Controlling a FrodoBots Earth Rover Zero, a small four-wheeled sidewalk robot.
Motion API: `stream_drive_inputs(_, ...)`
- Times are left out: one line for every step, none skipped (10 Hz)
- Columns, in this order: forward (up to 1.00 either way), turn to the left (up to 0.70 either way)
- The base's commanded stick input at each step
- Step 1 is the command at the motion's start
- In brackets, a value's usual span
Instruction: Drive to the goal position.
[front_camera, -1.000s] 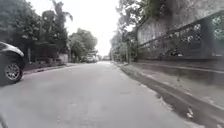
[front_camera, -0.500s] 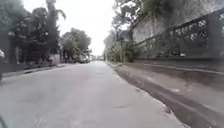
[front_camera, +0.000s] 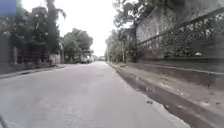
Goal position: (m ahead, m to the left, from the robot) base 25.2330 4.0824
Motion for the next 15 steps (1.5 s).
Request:
stream_drive_inputs(1.00,0.00)
stream_drive_inputs(1.00,0.00)
stream_drive_inputs(1.00,0.00)
stream_drive_inputs(1.00,0.00)
stream_drive_inputs(1.00,0.00)
stream_drive_inputs(1.00,0.00)
stream_drive_inputs(1.00,0.00)
stream_drive_inputs(1.00,0.00)
stream_drive_inputs(1.00,0.00)
stream_drive_inputs(1.00,0.00)
stream_drive_inputs(1.00,0.00)
stream_drive_inputs(1.00,0.00)
stream_drive_inputs(1.00,0.00)
stream_drive_inputs(1.00,0.00)
stream_drive_inputs(1.00,0.00)
